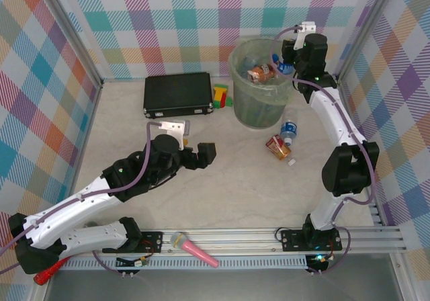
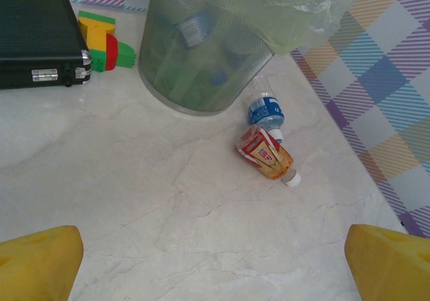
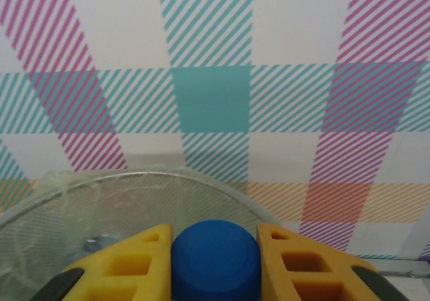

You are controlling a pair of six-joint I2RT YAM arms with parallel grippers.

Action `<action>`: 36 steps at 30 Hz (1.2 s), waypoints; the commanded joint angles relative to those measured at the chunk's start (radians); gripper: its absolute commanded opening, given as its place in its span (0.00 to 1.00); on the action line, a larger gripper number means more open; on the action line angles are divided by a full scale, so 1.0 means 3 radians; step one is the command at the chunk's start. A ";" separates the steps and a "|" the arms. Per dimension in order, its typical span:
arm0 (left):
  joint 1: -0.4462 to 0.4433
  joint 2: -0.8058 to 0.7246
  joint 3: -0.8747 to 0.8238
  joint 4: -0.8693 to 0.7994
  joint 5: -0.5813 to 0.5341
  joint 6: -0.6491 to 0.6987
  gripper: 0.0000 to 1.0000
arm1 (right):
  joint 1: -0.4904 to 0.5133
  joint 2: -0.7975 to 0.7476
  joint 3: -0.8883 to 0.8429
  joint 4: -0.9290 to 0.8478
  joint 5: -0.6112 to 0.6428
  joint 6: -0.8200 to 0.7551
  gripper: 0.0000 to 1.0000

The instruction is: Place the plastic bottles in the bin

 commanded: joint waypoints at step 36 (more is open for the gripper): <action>0.0059 -0.0264 -0.0036 -0.0118 -0.0017 0.0053 1.00 | 0.0032 0.0341 0.0795 -0.1236 -0.0487 -0.0122 0.58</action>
